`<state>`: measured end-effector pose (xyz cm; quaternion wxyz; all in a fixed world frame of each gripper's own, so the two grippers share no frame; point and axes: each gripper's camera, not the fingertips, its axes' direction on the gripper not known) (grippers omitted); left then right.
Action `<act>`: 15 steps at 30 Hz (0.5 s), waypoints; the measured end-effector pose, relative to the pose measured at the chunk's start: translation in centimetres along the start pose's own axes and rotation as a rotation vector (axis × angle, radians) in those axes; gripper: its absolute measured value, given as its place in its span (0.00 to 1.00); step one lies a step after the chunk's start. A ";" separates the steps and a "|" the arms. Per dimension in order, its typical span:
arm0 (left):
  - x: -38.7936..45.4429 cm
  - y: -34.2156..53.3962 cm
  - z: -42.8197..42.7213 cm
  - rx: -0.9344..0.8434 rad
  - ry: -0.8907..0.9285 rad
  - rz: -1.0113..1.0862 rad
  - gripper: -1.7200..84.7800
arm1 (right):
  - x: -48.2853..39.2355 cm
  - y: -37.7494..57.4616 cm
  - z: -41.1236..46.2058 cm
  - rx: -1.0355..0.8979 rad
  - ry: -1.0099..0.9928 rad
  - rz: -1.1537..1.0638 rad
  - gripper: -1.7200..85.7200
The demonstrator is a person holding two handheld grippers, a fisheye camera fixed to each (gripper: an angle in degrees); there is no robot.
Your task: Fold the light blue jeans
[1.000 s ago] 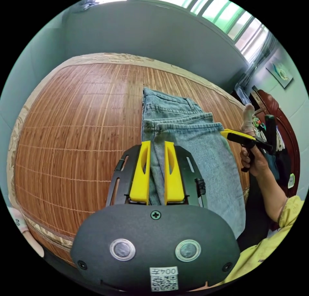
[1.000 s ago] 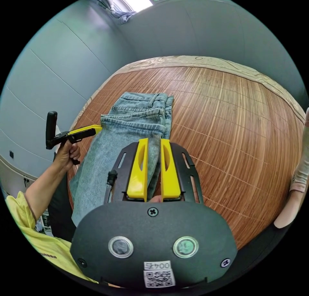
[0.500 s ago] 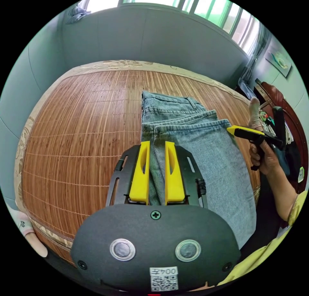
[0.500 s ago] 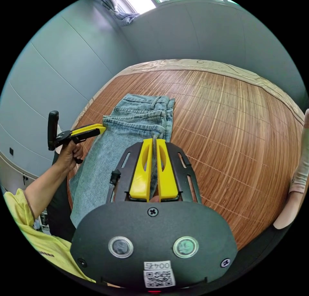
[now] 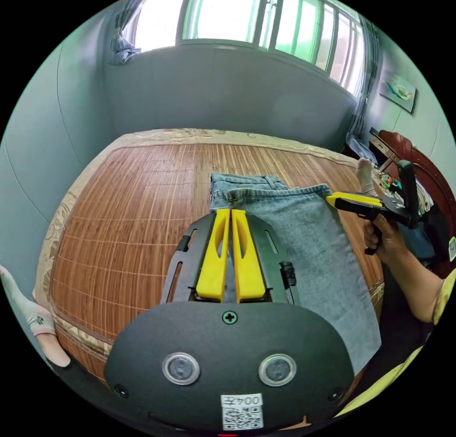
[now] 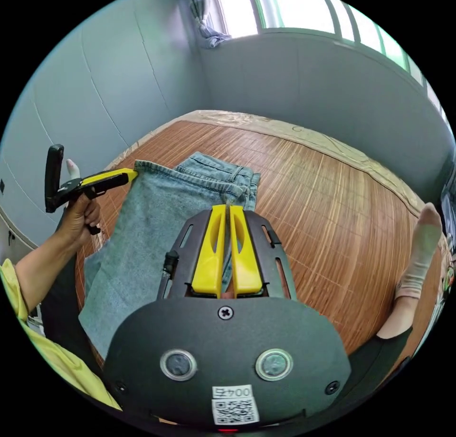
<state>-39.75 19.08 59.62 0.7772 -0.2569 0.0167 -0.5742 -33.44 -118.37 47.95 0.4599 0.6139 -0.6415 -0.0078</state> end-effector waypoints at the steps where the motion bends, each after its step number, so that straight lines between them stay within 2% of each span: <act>1: -0.1 0.0 0.4 -0.021 -0.017 -0.001 0.03 | -0.1 -0.3 0.6 -0.013 -0.009 -0.006 0.03; 8: -0.9 0.9 5.0 -0.162 -0.051 -0.035 0.03 | 0.2 -0.3 4.7 -0.103 -0.033 0.025 0.05; 13: -3.1 1.2 3.9 -0.152 0.042 -0.140 0.03 | 1.2 -0.8 3.1 -0.081 -0.016 0.088 0.10; 15: -3.7 1.4 2.5 -0.137 0.026 -0.167 0.03 | 1.6 -0.8 1.5 -0.042 -0.042 0.092 0.11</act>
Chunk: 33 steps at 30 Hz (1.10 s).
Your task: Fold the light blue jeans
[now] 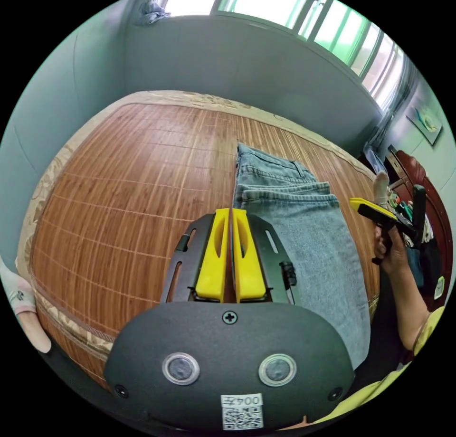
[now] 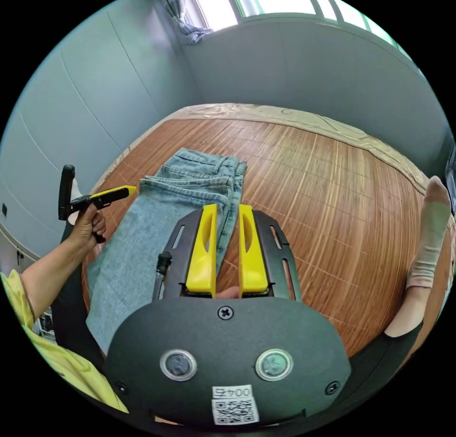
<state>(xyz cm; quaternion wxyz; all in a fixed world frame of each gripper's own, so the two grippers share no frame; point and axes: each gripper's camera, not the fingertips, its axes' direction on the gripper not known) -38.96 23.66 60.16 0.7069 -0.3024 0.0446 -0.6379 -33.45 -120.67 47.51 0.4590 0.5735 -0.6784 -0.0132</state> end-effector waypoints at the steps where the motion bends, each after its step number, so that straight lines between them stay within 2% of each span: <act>1: -0.2 0.4 -1.4 0.020 -0.023 -0.009 0.03 | -0.3 0.2 -1.0 0.013 -0.022 -0.014 0.12; 6: 1.2 4.8 -8.5 0.091 0.116 0.026 0.03 | -5.7 3.1 -3.6 -0.066 -0.117 -0.193 0.19; 10: 6.6 13.7 -12.4 0.023 0.198 0.130 0.03 | -11.9 8.7 -5.5 -0.179 -0.168 -0.311 0.23; 15: 11.0 23.0 -11.5 -0.109 0.120 0.185 0.04 | -17.0 15.4 -5.8 -0.309 -0.065 -0.318 0.23; 16: 11.7 24.4 -10.2 -0.161 0.054 0.227 0.04 | -17.5 16.5 -5.3 -0.345 -0.026 -0.306 0.23; 18: 11.9 26.0 -10.4 -0.060 0.034 0.257 0.03 | -18.2 17.8 -4.2 -0.377 0.031 -0.322 0.22; 21: 11.9 25.4 -10.3 -0.087 0.073 0.234 0.03 | -19.0 17.3 -4.2 -0.387 0.086 -0.368 0.19; 24: 11.4 24.8 -10.9 -0.123 0.144 0.206 0.02 | -16.6 16.1 -6.8 -0.397 -0.054 -0.239 0.16; 26: 11.4 25.1 -12.3 -0.123 0.175 0.184 0.02 | -12.8 16.6 -9.1 -0.386 -0.322 -0.076 0.13; 28: 11.8 25.6 -13.5 -0.106 0.212 0.187 0.02 | -10.8 17.5 -10.3 -0.377 -0.443 0.001 0.12; 33: 13.8 26.1 -15.5 -0.182 0.194 0.247 0.02 | -12.8 19.0 -11.4 -0.409 -0.421 -0.011 0.12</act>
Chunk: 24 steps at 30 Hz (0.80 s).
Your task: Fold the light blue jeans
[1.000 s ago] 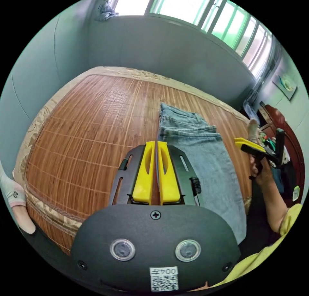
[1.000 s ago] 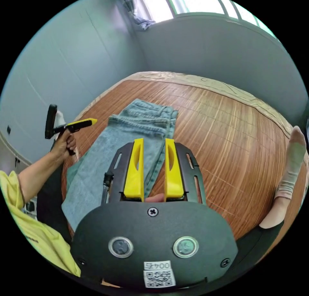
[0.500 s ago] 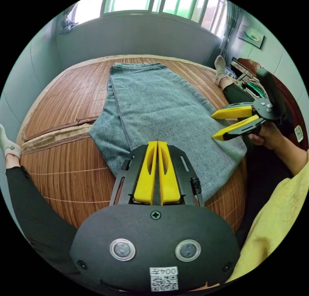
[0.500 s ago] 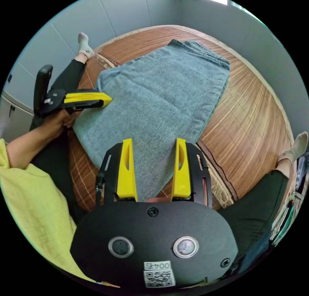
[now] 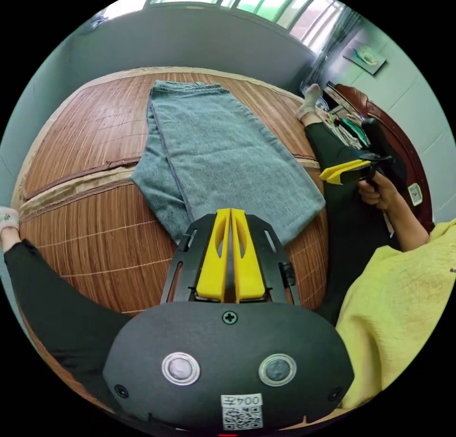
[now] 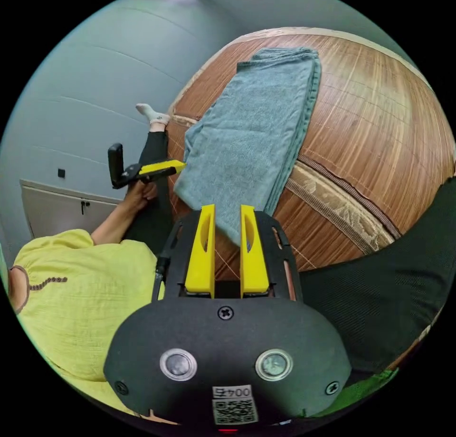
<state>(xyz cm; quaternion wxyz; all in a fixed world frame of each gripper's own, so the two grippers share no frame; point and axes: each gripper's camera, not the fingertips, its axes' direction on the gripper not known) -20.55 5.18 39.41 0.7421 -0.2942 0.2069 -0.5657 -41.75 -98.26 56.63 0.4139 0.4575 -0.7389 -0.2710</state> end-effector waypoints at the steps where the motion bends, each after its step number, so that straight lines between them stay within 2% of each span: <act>1: 0.6 -0.4 -0.2 -0.038 0.016 0.038 0.02 | -1.0 0.0 1.1 -0.032 0.024 -0.021 0.12; 3: 1.6 -1.0 -0.2 -0.133 0.027 0.103 0.02 | -2.2 -0.3 3.2 -0.107 0.082 -0.042 0.11; 5: 2.8 -1.5 0.4 -0.270 -0.001 0.175 0.02 | -3.5 -0.7 6.0 -0.223 0.254 -0.056 0.08; 8: 4.3 -1.2 1.7 -0.403 -0.043 0.247 0.02 | -5.6 -0.9 8.2 -0.282 0.443 -0.090 0.05; 10: 5.4 -0.7 3.3 -0.478 -0.096 0.290 0.02 | -6.6 -0.7 8.9 -0.287 0.484 -0.102 0.05; 15: 7.2 -0.8 3.2 -0.464 -0.113 0.323 0.03 | -7.9 0.5 8.5 -0.242 0.437 -0.110 0.08; 17: 8.9 -0.5 0.5 -0.316 -0.109 0.356 0.03 | -8.6 1.6 7.4 -0.179 0.337 -0.115 0.09; 20: 12.9 0.1 -1.2 -0.192 -0.109 0.457 0.06 | -10.0 3.0 6.1 -0.075 0.264 -0.159 0.11; 24: 18.1 1.5 1.8 -0.229 -0.244 0.637 0.13 | -12.5 4.4 5.7 0.023 0.279 -0.220 0.13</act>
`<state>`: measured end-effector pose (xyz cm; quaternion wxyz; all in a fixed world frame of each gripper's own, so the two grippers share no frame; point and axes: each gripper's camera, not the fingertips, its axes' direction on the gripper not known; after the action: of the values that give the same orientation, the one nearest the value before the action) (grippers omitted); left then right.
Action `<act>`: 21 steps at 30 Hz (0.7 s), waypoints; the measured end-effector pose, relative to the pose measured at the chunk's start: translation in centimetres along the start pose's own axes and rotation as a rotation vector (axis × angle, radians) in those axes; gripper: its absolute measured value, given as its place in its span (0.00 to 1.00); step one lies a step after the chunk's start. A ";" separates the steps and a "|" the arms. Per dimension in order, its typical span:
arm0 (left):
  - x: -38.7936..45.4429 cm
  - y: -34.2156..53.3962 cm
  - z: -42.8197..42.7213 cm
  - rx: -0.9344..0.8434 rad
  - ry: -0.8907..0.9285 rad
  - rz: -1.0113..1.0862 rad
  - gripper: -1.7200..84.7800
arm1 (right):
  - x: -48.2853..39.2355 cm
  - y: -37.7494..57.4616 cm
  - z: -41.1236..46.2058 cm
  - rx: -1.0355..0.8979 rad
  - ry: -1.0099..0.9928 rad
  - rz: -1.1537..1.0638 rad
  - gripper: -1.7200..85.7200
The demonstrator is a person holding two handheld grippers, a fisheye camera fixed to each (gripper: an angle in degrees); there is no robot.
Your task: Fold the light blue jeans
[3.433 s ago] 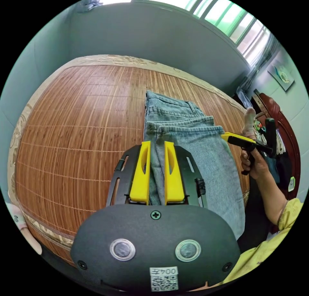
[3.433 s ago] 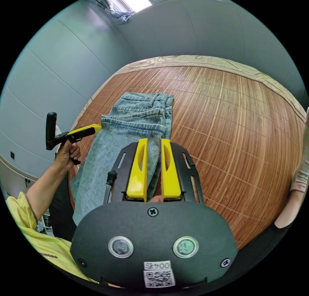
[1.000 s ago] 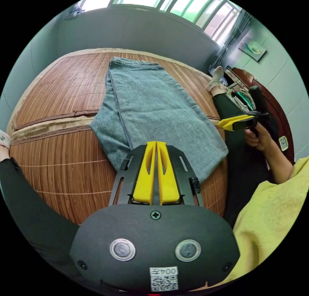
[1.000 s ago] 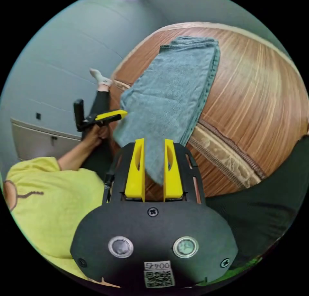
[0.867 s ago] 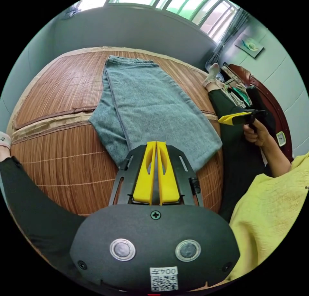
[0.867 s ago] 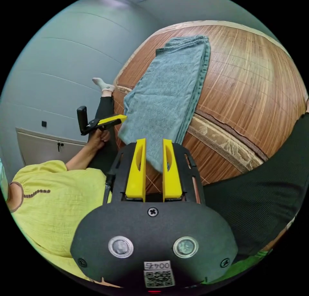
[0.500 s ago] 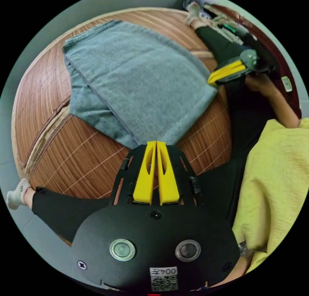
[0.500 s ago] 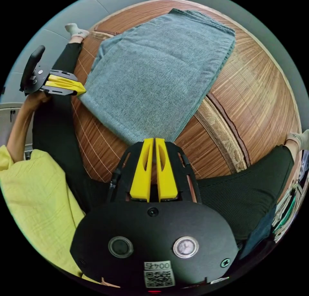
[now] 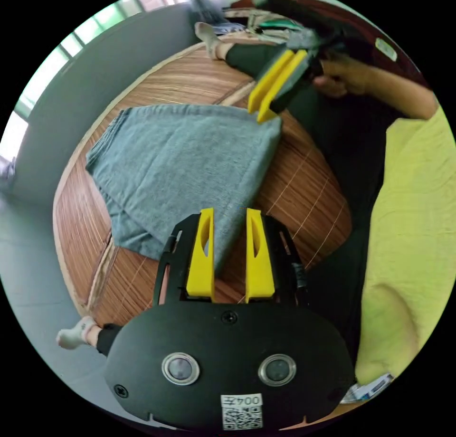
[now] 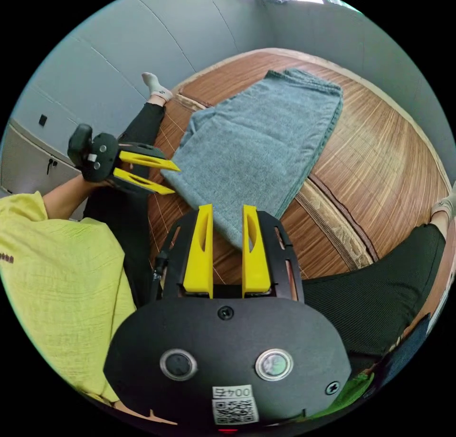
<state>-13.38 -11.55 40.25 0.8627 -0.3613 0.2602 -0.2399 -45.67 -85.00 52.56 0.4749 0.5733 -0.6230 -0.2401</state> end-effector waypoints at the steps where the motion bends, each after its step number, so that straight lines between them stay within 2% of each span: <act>1: 1.4 -0.6 1.0 -0.039 -0.028 0.054 0.13 | -1.0 0.2 -0.1 0.017 0.009 -0.017 0.14; 6: 3.9 -1.4 3.1 -0.111 -0.127 0.158 0.13 | -5.4 1.3 -0.1 0.073 0.060 -0.093 0.15; 9: 3.9 -1.4 3.2 -0.104 -0.126 0.175 0.11 | -8.7 1.4 0.7 0.070 0.135 -0.157 0.18; 12: 2.3 -1.0 2.9 -0.073 -0.045 0.109 0.07 | -12.3 1.2 2.1 0.049 0.205 -0.248 0.21; 14: -0.3 -0.5 2.2 -0.033 0.082 0.022 0.06 | -15.1 0.7 4.0 -0.010 0.258 -0.335 0.22; 18: -3.2 0.2 0.8 0.017 0.185 -0.029 0.05 | -18.6 -0.3 6.9 -0.083 0.342 -0.441 0.20; 21: -4.2 0.4 0.2 0.021 0.193 -0.017 0.05 | -20.7 -1.7 9.4 -0.115 0.516 -0.502 0.16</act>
<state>-16.30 -8.68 41.25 0.8353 -0.3296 0.3363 -0.2838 -55.22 -68.13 40.51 0.5742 0.7224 -0.3083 -0.2312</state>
